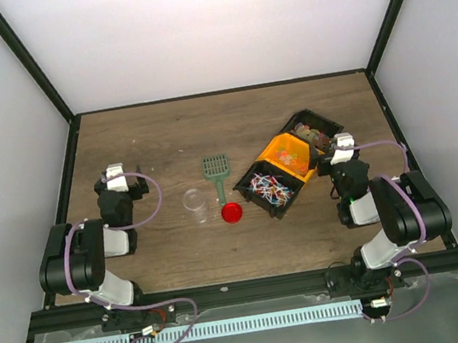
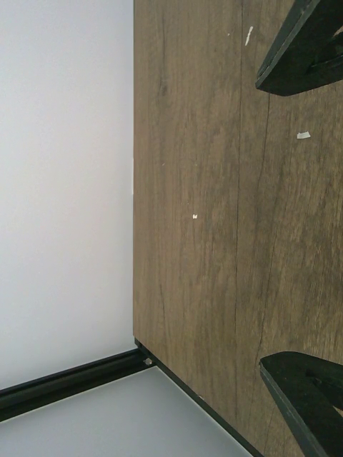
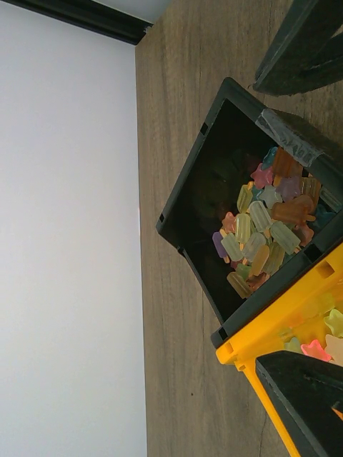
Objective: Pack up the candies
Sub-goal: Adjust the storage box at the center of the board.
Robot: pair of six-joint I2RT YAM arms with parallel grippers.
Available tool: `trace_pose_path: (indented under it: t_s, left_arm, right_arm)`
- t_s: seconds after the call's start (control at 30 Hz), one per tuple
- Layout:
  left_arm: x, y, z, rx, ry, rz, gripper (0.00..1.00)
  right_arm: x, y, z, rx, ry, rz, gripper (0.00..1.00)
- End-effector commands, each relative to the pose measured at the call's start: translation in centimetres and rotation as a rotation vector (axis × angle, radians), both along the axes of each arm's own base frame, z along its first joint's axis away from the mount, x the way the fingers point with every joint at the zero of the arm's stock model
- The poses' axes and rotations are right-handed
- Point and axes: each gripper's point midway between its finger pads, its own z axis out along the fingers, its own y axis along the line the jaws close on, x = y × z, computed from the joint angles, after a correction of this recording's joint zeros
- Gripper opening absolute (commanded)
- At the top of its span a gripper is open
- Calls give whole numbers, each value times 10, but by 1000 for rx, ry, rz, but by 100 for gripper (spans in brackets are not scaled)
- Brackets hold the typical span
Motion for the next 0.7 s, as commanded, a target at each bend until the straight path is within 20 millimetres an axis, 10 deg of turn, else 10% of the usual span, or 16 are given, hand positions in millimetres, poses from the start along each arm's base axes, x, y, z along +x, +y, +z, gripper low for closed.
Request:
trace_pose_path:
  t_s: [0.0, 0.2, 0.37, 0.53, 0.67]
  left_arm:
    - [2, -2, 6, 2, -24, -4, 100]
    - [2, -2, 6, 0, -22, -5, 100]
    - [1, 13, 8, -23, -29, 78, 100]
    - [-7, 29, 34, -45, -48, 183, 100]
    - [-10, 27, 85, -163, -91, 191, 100]
  right_arm:
    - [7, -3, 10, -10, -34, -9, 100]
    - [9, -5, 9, 2, -22, 10, 100]
    - [11, -47, 46, 117, -5, -239, 100]
    - [29, -14, 115, 224, 36, -31, 100]
    - [33, 0, 120, 419, 126, 23, 99]
